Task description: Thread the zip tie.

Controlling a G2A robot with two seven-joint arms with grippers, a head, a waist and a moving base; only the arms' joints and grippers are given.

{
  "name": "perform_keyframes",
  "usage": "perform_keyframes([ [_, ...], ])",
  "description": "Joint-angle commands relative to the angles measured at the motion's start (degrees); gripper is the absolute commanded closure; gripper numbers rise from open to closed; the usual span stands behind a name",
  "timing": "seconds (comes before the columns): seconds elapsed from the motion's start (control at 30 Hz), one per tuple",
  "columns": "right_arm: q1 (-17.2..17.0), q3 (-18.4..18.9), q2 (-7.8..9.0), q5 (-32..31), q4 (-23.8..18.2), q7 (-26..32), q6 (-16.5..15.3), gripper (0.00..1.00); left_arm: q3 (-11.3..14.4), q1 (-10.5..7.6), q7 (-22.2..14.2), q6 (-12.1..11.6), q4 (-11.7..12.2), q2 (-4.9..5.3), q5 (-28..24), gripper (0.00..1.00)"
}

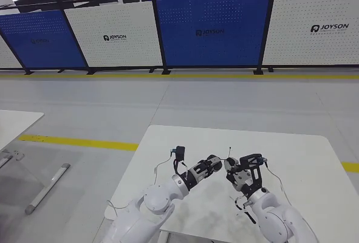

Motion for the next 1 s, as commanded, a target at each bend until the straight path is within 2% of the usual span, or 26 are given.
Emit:
perform_keyframes([
  [0.0, 0.19, -0.11, -0.02, 0.05, 0.23, 0.19, -0.11, 1.00, 0.05, -0.01, 0.02, -0.09, 0.00, -0.02, 0.01, 1.00],
  [0.97, 0.84, -1.44, -0.04, -0.41, 2.07, 1.73, -0.53, 1.00, -0.47, 0.27, -0.43, -2.09, -0.86, -0.02, -0.44, 1.00],
])
